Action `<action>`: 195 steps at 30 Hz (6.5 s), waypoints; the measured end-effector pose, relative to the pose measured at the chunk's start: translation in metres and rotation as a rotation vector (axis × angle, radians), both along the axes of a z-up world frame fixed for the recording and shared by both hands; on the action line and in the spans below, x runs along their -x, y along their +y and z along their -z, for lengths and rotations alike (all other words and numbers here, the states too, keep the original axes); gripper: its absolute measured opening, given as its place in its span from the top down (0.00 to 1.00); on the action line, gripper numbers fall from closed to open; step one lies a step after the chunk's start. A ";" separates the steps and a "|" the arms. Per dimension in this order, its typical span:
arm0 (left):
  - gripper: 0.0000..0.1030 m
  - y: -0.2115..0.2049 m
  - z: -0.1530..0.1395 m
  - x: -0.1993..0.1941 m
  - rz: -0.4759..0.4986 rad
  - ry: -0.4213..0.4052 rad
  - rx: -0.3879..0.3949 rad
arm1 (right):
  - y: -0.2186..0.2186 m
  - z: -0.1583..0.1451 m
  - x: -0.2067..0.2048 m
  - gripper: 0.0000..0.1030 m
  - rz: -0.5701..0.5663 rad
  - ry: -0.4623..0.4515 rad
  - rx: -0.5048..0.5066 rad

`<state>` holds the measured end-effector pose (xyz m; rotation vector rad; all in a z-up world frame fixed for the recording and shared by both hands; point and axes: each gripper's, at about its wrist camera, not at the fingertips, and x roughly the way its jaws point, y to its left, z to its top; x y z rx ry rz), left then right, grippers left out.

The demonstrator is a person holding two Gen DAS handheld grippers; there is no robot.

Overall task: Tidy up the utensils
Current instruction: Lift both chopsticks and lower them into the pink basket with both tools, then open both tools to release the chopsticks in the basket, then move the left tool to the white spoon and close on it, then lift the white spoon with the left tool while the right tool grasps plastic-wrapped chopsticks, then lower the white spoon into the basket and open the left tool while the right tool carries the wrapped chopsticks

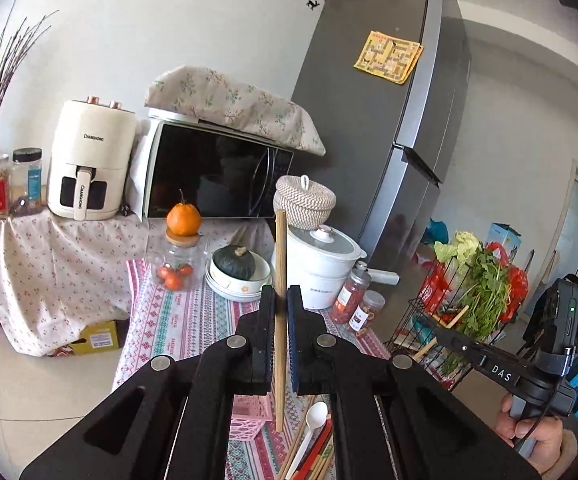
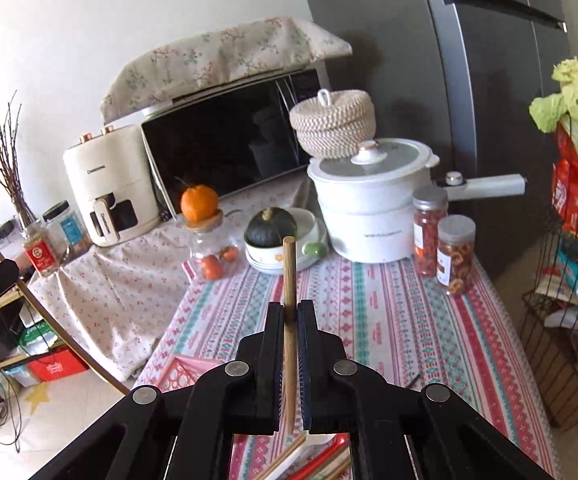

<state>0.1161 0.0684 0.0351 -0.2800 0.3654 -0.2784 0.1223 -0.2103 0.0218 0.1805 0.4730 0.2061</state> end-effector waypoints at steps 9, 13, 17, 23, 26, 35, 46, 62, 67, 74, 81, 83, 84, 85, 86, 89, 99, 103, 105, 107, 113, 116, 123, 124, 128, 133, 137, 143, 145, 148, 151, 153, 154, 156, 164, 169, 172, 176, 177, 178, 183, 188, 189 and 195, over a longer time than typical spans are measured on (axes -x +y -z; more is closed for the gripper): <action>0.95 0.006 0.016 -0.037 -0.065 -0.018 -0.080 | 0.030 -0.023 -0.001 0.95 -0.096 -0.071 -0.059; 0.95 0.006 0.039 -0.063 -0.065 0.049 -0.096 | 0.040 -0.027 -0.008 0.95 -0.118 -0.089 -0.092; 0.95 0.003 0.057 -0.081 -0.058 0.089 -0.131 | 0.048 -0.020 -0.025 0.95 -0.130 -0.063 -0.138; 0.95 -0.002 0.082 -0.103 -0.027 0.171 -0.180 | 0.066 0.003 -0.056 0.95 -0.149 0.055 -0.106; 0.94 -0.002 0.091 -0.112 -0.021 0.215 -0.189 | 0.078 0.018 -0.070 0.95 -0.156 0.130 -0.070; 0.94 -0.003 0.102 -0.126 -0.006 0.269 -0.171 | 0.099 0.052 -0.095 0.95 -0.154 0.255 0.011; 0.92 -0.007 0.101 -0.127 -0.014 0.248 -0.170 | 0.095 0.063 -0.107 0.84 -0.152 0.264 -0.035; 0.11 -0.013 0.093 -0.104 -0.029 0.318 -0.144 | 0.050 0.050 -0.082 0.00 -0.065 0.193 -0.002; 0.10 -0.019 0.100 -0.091 -0.016 0.379 -0.169 | 0.027 0.060 -0.071 0.00 -0.010 0.210 0.074; 0.10 -0.039 0.108 -0.065 0.057 0.425 -0.220 | -0.006 0.082 -0.056 0.00 0.043 0.286 0.152; 0.10 -0.084 0.120 -0.042 0.195 0.469 -0.317 | -0.039 0.103 -0.049 0.00 0.090 0.391 0.173; 0.10 -0.099 0.125 -0.037 0.238 0.483 -0.346 | -0.045 0.108 -0.046 0.00 0.100 0.413 0.183; 0.10 -0.106 0.128 -0.035 0.255 0.490 -0.360 | -0.048 0.110 -0.045 0.00 0.106 0.421 0.190; 0.10 -0.113 0.131 -0.034 0.269 0.496 -0.372 | -0.051 0.112 -0.044 0.00 0.112 0.429 0.199; 0.10 -0.119 0.134 -0.033 0.280 0.503 -0.382 | -0.053 0.114 -0.043 0.00 0.117 0.437 0.206; 0.10 -0.136 0.143 -0.036 0.294 0.525 -0.403 | -0.063 0.119 -0.040 0.00 0.134 0.458 0.211; 0.10 -0.168 0.190 -0.071 0.315 0.691 -0.339 | -0.096 0.134 -0.041 0.00 0.200 0.528 0.152; 0.15 -0.174 0.201 -0.093 0.303 0.716 -0.278 | -0.104 0.140 -0.043 0.00 0.214 0.562 0.135; 0.20 -0.179 0.204 -0.105 0.303 0.708 -0.272 | -0.107 0.143 -0.044 0.00 0.221 0.576 0.127; 0.23 -0.186 0.205 -0.116 0.297 0.681 -0.303 | -0.111 0.145 -0.046 0.00 0.227 0.589 0.113; 0.46 -0.207 0.218 -0.130 0.343 0.642 -0.428 | -0.119 0.150 -0.048 0.00 0.245 0.614 0.084; 0.53 -0.213 0.226 -0.134 0.346 0.637 -0.480 | -0.122 0.151 -0.049 0.00 0.254 0.623 0.080; 0.76 -0.215 0.242 -0.144 0.347 0.652 -0.546 | -0.123 0.154 -0.051 0.00 0.252 0.635 0.069; 0.80 -0.216 0.242 -0.143 0.338 0.636 -0.560 | -0.122 0.155 -0.052 0.00 0.250 0.637 0.070; 0.95 -0.213 0.237 -0.142 0.327 0.623 -0.535 | -0.120 0.160 -0.055 0.00 0.247 0.654 0.080; 0.97 -0.202 0.216 -0.135 0.302 0.579 -0.459 | -0.114 0.169 -0.063 0.00 0.232 0.689 0.079; 0.97 -0.192 0.196 -0.125 0.292 0.525 -0.414 | -0.106 0.178 -0.071 0.00 0.204 0.718 0.064; 0.97 -0.170 0.170 -0.105 0.277 0.460 -0.349 | -0.098 0.189 -0.086 0.15 0.164 0.745 -0.061; 0.97 -0.162 0.161 -0.098 0.275 0.438 -0.328 | -0.092 0.193 -0.091 0.25 0.146 0.754 -0.100; 0.97 -0.148 0.151 -0.089 0.274 0.414 -0.296 | -0.080 0.198 -0.099 0.42 0.116 0.767 -0.141; 0.97 -0.135 0.143 -0.080 0.271 0.399 -0.270 | -0.065 0.202 -0.106 0.56 0.090 0.768 -0.157; 0.97 -0.127 0.140 -0.075 0.270 0.392 -0.260 | -0.057 0.204 -0.111 0.61 0.083 0.768 -0.150; 0.97 -0.123 0.139 -0.072 0.270 0.389 -0.255 | -0.053 0.206 -0.113 0.66 0.086 0.771 -0.141; 0.97 -0.116 0.137 -0.067 0.270 0.384 -0.250 | -0.046 0.211 -0.117 0.72 0.097 0.787 -0.121; 0.97 -0.093 0.136 -0.055 0.266 0.380 -0.241 | -0.035 0.213 -0.123 0.90 0.131 0.793 -0.076; 0.97 -0.079 0.131 -0.053 0.253 0.377 -0.218 | -0.043 0.205 -0.113 0.96 0.112 0.776 -0.100; 0.97 -0.074 0.128 -0.051 0.247 0.371 -0.205 | -0.045 0.197 -0.108 0.96 0.089 0.751 -0.122; 0.97 -0.069 0.120 -0.047 0.234 0.339 -0.181 | -0.047 0.181 -0.100 0.96 0.076 0.702 -0.163; 0.97 -0.067 0.116 -0.046 0.228 0.325 -0.172 | -0.046 0.176 -0.097 0.96 0.073 0.685 -0.171; 0.97 -0.065 0.112 -0.045 0.223 0.308 -0.159 | -0.045 0.170 -0.094 0.96 0.067 0.664 -0.178; 0.97 -0.044 0.087 -0.038 0.154 0.167 -0.089 | -0.036 0.131 -0.074 0.96 0.025 0.502 -0.171; 0.97 -0.026 0.074 -0.036 0.064 0.027 -0.039 | -0.028 0.098 -0.054 0.96 0.002 0.361 -0.154; 0.97 -0.024 0.072 -0.037 0.046 0.003 -0.030 | -0.027 0.093 -0.052 0.96 0.002 0.338 -0.148; 0.97 -0.032 0.068 -0.048 -0.055 -0.166 -0.075 | -0.022 0.069 -0.045 0.96 0.000 0.216 -0.117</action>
